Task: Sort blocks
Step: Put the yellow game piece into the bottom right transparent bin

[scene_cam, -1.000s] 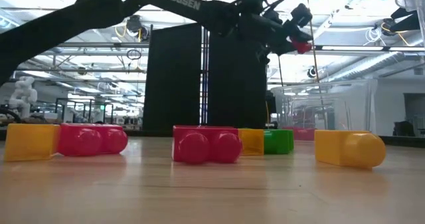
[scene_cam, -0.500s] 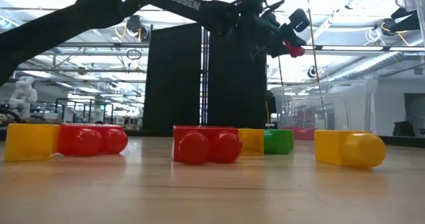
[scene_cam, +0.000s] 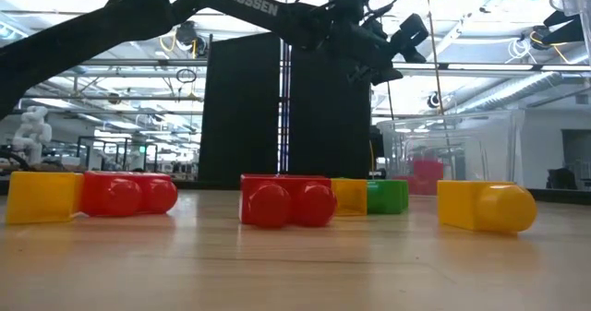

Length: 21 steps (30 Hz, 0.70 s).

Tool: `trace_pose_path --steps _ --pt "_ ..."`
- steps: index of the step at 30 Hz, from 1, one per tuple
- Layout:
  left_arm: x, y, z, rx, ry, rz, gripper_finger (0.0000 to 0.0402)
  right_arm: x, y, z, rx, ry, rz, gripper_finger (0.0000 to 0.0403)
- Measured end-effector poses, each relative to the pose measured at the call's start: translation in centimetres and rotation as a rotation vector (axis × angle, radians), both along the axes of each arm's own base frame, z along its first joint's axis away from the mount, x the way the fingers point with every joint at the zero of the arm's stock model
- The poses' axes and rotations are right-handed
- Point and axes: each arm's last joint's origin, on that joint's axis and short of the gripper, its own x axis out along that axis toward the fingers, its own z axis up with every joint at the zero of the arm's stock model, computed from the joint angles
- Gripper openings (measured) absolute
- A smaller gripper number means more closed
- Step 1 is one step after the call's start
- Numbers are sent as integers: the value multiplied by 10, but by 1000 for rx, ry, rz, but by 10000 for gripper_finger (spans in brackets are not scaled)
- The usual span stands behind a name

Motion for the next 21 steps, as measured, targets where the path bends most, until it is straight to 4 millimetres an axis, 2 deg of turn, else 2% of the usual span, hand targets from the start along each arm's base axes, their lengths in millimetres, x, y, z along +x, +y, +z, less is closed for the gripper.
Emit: trace_pose_path --steps 3,5,7,9,11,13,17,21 --pt "1 -4 11 -42 -28 -150 190 0 0 0 0 -1 0 208" --pt "-3 -13 30 -55 -10 -310 190 0 0 0 0 0 0 208" --pt "-14 -28 56 -31 33 -416 191 0 0 0 0 0 0 208" --pt "-32 -46 79 59 186 -470 191 0 0 0 -3 2 1 208" --pt "-52 -63 91 158 395 -506 191 0 0 0 -6 4 2 208" --pt "-71 -78 95 209 594 -535 191 0 0 0 -7 5 3 208" --pt "-99 -107 86 161 901 -655 192 0 0 0 -7 5 3 208" --pt "-110 -143 74 105 1072 -763 192 0 0 0 -9 8 5 208"
